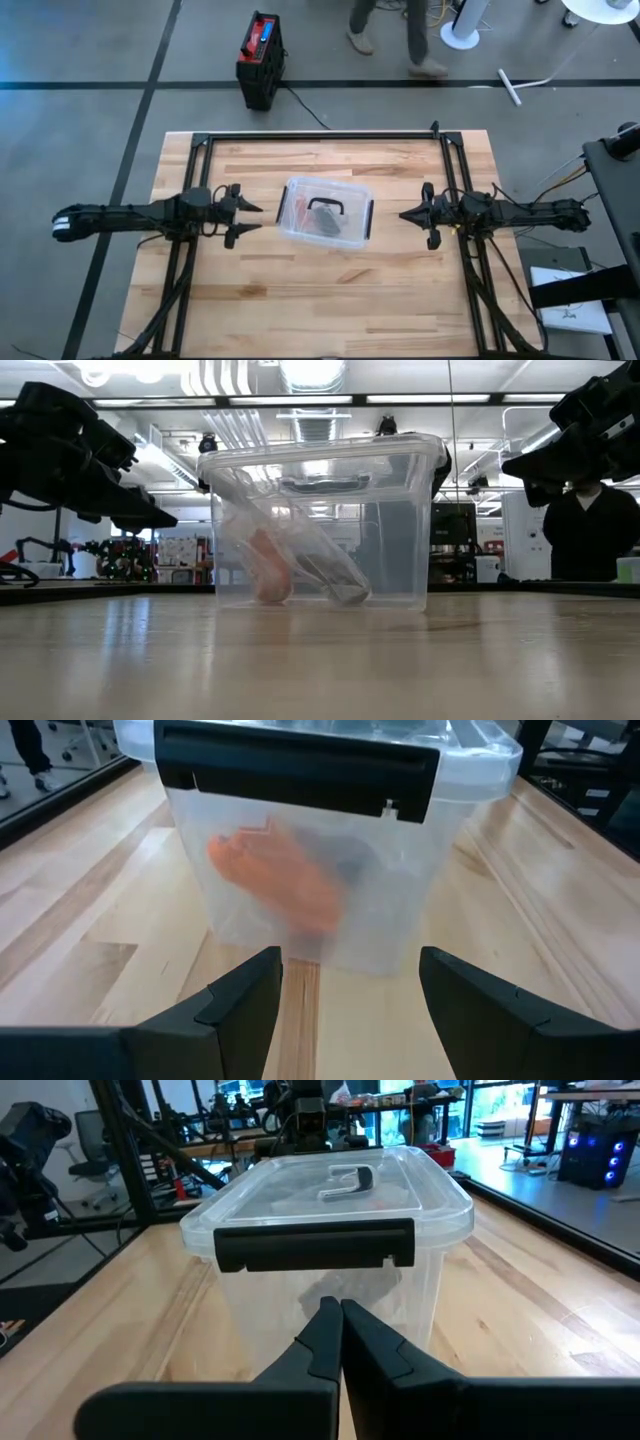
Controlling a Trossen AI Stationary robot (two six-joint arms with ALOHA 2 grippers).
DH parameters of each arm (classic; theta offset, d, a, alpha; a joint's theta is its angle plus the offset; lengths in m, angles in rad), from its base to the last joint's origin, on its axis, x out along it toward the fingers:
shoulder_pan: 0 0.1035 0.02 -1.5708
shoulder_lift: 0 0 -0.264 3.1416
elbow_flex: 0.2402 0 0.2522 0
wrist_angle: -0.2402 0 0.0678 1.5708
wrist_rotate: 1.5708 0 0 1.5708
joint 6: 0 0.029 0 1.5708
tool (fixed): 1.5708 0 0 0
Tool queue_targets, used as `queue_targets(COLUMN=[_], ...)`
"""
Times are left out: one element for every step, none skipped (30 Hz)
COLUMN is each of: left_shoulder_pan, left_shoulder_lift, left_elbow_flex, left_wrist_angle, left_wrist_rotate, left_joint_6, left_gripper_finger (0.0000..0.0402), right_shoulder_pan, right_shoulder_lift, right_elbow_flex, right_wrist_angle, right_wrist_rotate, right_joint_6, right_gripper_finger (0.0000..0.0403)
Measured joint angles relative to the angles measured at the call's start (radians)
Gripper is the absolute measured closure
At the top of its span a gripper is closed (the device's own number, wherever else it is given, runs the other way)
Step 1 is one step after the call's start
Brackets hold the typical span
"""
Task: Roll bandage
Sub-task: Return to Home Position
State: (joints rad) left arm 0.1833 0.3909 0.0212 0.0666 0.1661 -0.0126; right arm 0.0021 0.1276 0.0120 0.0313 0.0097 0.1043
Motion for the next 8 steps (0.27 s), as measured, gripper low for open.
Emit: queue_targets(left_shoulder_pan=[0.000,0.000,0.000,0.000,0.000,0.000,0.000,0.000], left_shoulder_lift=[0.002,0.005,0.008,0.011,0.013,0.015,0.018,0.020], left_elbow_flex=[0.000,0.000,0.000,0.000,0.000,0.000,0.000,0.000], left_wrist_angle=[0.000,0.000,0.000,0.000,0.000,0.000,0.000,0.000], left_wrist_rotate=[0.000,0.000,0.000,0.000,0.000,0.000,0.000,0.000], left_joint_6=[0.000,0.000,0.000,0.000,0.000,0.000,0.000,0.000], left_gripper_finger=[0.0171,0.0171,0.0171,0.0171,0.0171,0.0171,0.0171,0.0171], right_shoulder_pan=[0.000,0.000,0.000,0.000,0.000,0.000,0.000,0.000], right_shoulder_lift=[0.000,0.000,0.000,0.000,0.000,0.000,0.000,0.000], right_elbow_flex=[0.000,0.000,0.000,0.000,0.000,0.000,0.000,0.000], right_wrist_angle=[0.000,0.000,0.000,0.000,0.000,0.000,0.000,0.000], right_wrist_rotate=[0.000,0.000,0.000,0.000,0.000,0.000,0.000,0.000], right_joint_6=[0.000,0.000,0.000,0.000,0.000,0.000,0.000,0.000], right_gripper_finger=[0.0403,0.0403,0.0403,0.0403,0.0403,0.0403,0.0403,0.0403])
